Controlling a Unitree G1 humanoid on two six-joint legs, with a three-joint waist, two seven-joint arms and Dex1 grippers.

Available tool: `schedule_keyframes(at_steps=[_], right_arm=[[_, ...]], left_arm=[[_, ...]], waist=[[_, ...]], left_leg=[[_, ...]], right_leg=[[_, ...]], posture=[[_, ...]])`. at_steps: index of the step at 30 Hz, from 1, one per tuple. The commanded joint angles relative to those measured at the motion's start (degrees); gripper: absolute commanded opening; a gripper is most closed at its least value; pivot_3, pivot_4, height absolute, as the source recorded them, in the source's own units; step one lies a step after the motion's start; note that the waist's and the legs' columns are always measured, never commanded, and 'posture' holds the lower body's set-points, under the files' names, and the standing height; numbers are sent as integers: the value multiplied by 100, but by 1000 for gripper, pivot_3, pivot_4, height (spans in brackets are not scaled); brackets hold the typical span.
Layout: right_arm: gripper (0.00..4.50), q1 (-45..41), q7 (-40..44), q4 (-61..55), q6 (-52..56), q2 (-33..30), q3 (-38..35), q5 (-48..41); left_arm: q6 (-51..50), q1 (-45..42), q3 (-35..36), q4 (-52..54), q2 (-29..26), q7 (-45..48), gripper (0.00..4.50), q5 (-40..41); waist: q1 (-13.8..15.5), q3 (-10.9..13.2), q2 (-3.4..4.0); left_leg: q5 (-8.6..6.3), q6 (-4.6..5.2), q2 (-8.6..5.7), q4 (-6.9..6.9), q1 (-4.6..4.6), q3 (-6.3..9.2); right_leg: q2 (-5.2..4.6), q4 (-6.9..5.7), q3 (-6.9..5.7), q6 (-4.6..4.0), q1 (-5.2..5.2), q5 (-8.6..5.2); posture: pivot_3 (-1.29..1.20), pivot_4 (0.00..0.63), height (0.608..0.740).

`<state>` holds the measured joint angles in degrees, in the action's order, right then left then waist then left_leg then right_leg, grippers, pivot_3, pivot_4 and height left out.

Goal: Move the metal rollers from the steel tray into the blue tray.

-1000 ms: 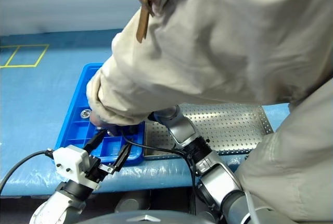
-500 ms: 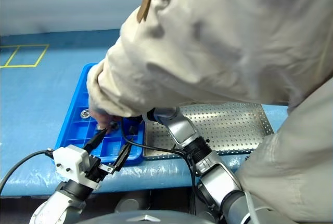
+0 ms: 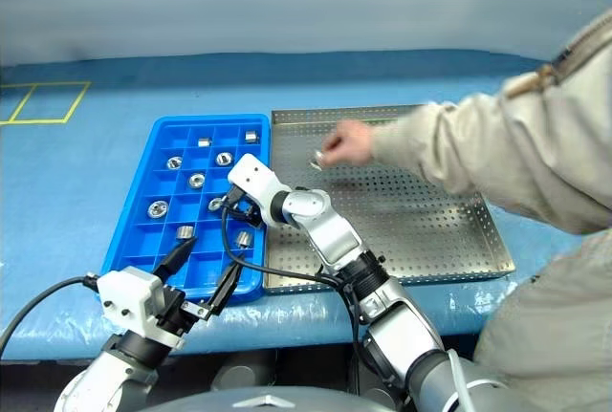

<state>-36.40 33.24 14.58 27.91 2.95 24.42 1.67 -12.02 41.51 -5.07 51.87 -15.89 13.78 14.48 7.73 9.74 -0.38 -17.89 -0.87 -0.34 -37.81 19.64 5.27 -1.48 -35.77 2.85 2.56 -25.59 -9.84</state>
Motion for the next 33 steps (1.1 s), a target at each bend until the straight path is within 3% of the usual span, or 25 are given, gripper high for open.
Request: schedule_keyframes(at_steps=[1,8,20,33], right_arm=[[3011,87,0,-87,45,7,39,-1],[3011,99,-12,-125,32,29,11,-25],[3011,-375,-175,-903,41,215,-921,-736],[3011,-115,-1054,-1373,550,-610,-1483,-472]], left_arm=[[37,34,-14,182,7,-10,4500,13],[42,44,-16,188,-8,11,4500,19],[39,2,309,165,-112,179,4500,203],[-468,-815,598,17,-381,390,4500,599]], waist=[[1,0,0],[1,0,0],[-88,12,-4],[-378,13,-4]], left_leg=[[0,0,0,0,0,0],[0,0,0,0,0,0],[0,0,0,0,5,2],[2,-5,0,-1,7,3]], right_leg=[[0,0,0,0,0,0],[0,0,0,0,0,0],[0,0,-2,0,-4,0],[-2,1,-3,0,-1,1]], posture=[[422,150,740],[417,150,740],[348,150,740],[228,150,740]])
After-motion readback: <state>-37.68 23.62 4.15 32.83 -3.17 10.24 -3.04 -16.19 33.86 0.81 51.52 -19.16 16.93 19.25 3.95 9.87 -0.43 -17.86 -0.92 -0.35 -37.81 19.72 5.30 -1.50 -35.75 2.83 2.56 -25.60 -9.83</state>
